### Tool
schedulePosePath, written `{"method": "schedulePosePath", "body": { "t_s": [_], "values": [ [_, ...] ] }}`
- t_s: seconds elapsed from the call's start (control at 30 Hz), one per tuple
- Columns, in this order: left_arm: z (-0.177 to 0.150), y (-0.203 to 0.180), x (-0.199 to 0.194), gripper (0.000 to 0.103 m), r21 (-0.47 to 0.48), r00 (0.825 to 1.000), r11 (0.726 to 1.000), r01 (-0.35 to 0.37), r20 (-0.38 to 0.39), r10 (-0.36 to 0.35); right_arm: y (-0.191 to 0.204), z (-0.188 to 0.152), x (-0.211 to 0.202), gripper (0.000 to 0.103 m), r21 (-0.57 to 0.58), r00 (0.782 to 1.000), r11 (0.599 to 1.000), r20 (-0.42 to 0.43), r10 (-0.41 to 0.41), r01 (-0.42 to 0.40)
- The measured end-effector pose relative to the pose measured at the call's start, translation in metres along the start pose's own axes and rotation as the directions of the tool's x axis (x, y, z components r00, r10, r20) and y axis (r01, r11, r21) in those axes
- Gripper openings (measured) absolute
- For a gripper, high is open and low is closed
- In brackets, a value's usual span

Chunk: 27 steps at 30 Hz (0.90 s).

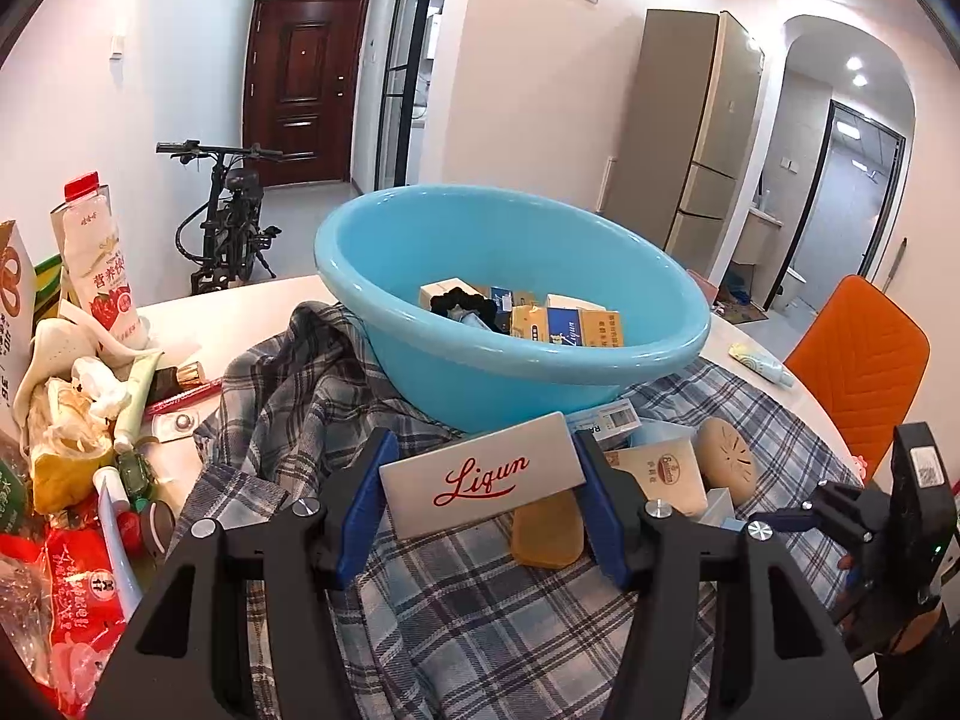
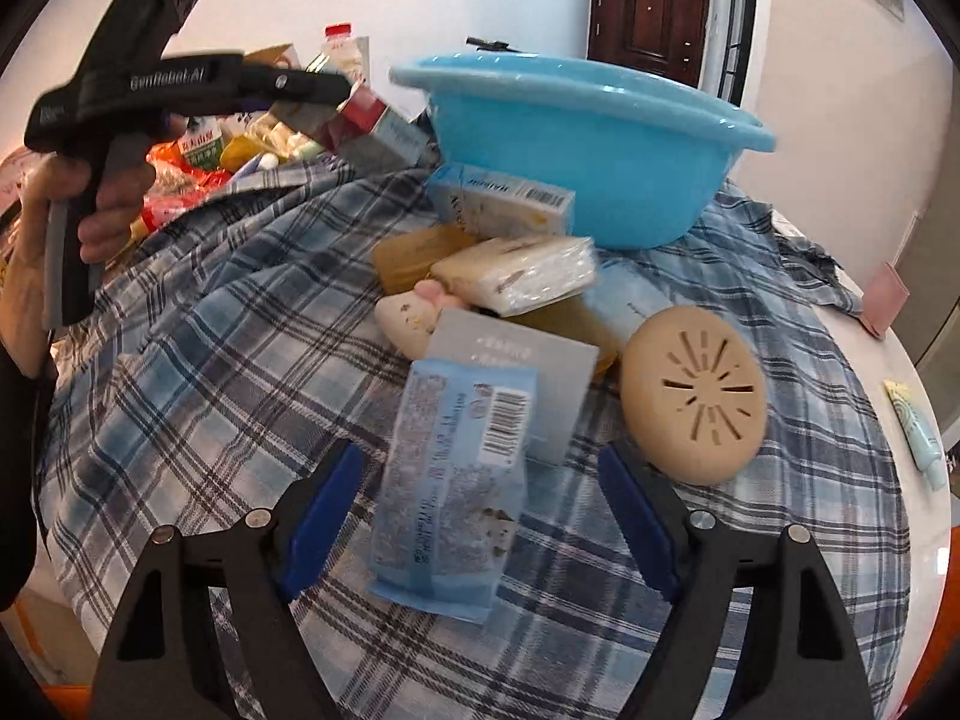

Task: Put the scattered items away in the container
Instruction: 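Lift the Liqun pack with the left gripper while the right grasps the light-blue soap packet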

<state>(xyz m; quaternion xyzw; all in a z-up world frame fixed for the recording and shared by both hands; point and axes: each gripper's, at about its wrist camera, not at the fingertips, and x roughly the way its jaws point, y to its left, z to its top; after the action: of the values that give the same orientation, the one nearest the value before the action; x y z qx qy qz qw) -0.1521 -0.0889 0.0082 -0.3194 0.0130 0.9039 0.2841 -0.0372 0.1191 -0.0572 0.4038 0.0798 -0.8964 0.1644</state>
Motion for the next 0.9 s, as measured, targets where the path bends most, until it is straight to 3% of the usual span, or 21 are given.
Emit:
{"method": "schedulePosePath", "body": {
  "t_s": [0.13,0.3,0.67,0.9],
  "values": [
    [0.000,-0.002,-0.002,0.057,0.005,1.000,1.000,0.005,0.006,-0.005,0.005,-0.001,0.009,0.078,-0.019,1.000,1.000,-0.018,-0.022,0.021],
    [0.000,-0.003,-0.002,0.057,0.003,1.000,1.000,0.000,0.006,0.000,0.004,-0.001,0.009,0.047,-0.021,0.998,0.998,-0.018,-0.057,0.056],
    [0.002,-0.013,-0.009,0.057,0.018,1.000,1.000,0.023,0.008,-0.023,0.003,0.003,-0.014,0.047,-0.014,0.997,0.997,0.026,-0.078,0.078],
    [0.002,-0.019,-0.016,0.057,0.025,0.999,0.999,0.038,0.027,-0.038,0.007,0.025,-0.049,0.047,-0.055,0.988,0.992,0.103,-0.112,0.118]
  ]
}}
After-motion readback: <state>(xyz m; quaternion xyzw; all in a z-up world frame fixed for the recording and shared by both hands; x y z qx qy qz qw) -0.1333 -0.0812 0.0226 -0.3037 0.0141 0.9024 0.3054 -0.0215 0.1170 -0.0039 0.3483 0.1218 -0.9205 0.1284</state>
